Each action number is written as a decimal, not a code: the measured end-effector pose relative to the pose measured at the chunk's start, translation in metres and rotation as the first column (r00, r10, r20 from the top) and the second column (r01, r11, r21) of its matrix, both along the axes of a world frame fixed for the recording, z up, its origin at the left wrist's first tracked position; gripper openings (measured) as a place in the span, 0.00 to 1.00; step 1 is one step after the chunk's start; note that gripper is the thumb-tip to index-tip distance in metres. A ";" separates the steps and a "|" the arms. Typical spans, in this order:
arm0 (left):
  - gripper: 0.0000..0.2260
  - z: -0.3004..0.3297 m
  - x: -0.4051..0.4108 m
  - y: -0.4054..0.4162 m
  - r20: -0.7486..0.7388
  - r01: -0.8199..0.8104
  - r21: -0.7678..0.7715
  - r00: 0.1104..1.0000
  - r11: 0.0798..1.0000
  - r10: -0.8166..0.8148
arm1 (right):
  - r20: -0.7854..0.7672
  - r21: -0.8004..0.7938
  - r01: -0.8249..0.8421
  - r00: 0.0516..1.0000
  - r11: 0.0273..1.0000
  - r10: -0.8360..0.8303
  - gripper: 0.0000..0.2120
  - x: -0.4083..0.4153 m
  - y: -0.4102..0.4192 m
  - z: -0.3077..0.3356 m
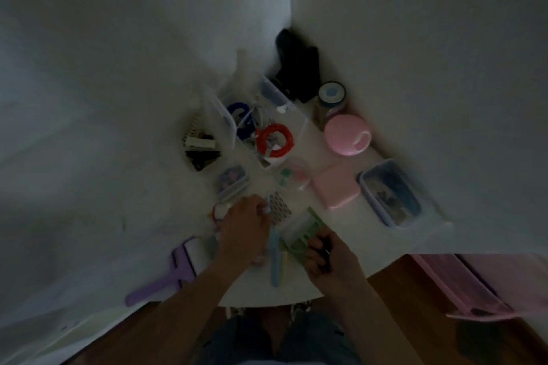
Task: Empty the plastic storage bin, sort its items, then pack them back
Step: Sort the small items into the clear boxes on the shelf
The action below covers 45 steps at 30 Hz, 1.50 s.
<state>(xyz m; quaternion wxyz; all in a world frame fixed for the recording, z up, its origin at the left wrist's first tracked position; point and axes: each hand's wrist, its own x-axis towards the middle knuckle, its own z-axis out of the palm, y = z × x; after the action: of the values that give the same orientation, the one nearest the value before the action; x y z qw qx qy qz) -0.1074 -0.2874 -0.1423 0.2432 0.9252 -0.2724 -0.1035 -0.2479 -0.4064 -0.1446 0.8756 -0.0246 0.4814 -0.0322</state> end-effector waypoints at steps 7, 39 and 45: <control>0.13 0.000 0.083 0.009 0.228 -0.019 0.334 0.972 0.942 -0.061 | 0.021 -0.024 -0.180 0.983 0.983 0.180 0.16 0.106 0.017 0.005; 0.07 -0.012 0.125 0.017 0.175 -0.006 0.349 0.983 0.937 -0.059 | -0.017 -0.107 -0.217 0.976 0.970 0.217 0.23 0.221 0.029 -0.005; 0.23 0.046 0.109 0.053 0.247 0.182 0.103 0.948 0.978 -0.202 | -0.323 -0.608 -0.384 0.919 0.695 0.225 0.06 0.199 0.042 0.031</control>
<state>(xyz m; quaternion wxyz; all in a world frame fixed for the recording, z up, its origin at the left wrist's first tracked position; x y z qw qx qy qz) 0.0016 -0.2347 -0.0964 0.1578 0.9088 -0.3859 -0.0173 -0.0490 -0.3645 -0.1134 0.7424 -0.4158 0.5228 -0.0509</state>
